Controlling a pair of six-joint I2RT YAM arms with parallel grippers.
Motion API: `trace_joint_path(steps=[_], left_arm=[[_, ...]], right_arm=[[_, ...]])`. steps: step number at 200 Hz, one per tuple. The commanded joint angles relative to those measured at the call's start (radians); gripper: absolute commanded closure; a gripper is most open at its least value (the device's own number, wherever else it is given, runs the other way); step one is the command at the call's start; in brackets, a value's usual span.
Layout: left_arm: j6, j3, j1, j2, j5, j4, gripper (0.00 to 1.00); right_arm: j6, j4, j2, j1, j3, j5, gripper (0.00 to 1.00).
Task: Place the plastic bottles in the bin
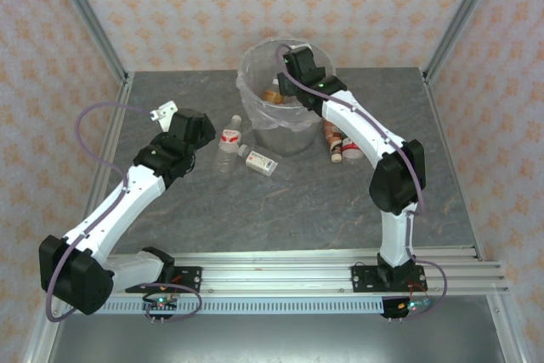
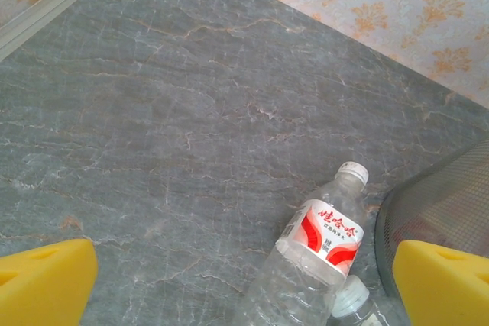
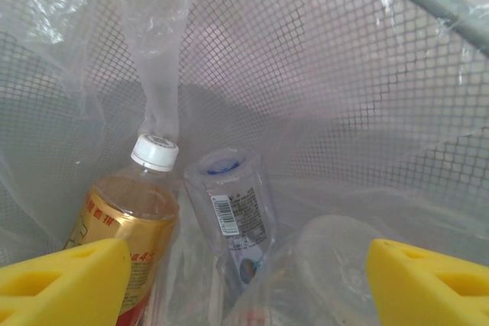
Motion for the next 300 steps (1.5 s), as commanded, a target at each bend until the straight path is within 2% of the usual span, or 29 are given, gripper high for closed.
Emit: trace_joint_path(steps=[1,90,183,197,208,255,279,300], left_arm=[[-0.012,-0.012,0.012,0.025,0.006,0.0,0.0],[-0.007,-0.031,0.037,0.1,0.099,0.053,0.0],[0.072,0.013,0.051,0.225,0.177,0.053,0.0],[0.1,0.014,0.05,0.243,0.184,0.06,0.0],[0.125,0.015,0.05,0.254,0.191,0.064,0.0],[0.222,0.013,0.051,0.327,0.294,0.115,0.0],[0.254,0.025,0.05,0.383,0.365,0.148,0.0],[0.267,0.063,0.05,0.436,0.369,0.123,0.0]], right_arm=[[0.011,-0.037,-0.021,0.012,0.032,0.036,0.18],[0.013,0.004,-0.14,0.015,-0.038,-0.023,0.15],[0.012,0.172,-0.386,0.015,-0.283,-0.108,0.09],[0.017,0.186,-0.422,0.016,-0.314,-0.097,0.07],[0.027,0.199,-0.452,0.015,-0.344,-0.081,0.0],[0.036,0.339,-0.618,0.015,-0.555,-0.035,0.01],[0.034,0.377,-0.674,0.015,-0.643,0.046,0.01],[0.04,0.394,-0.705,0.012,-0.694,0.083,0.01]])
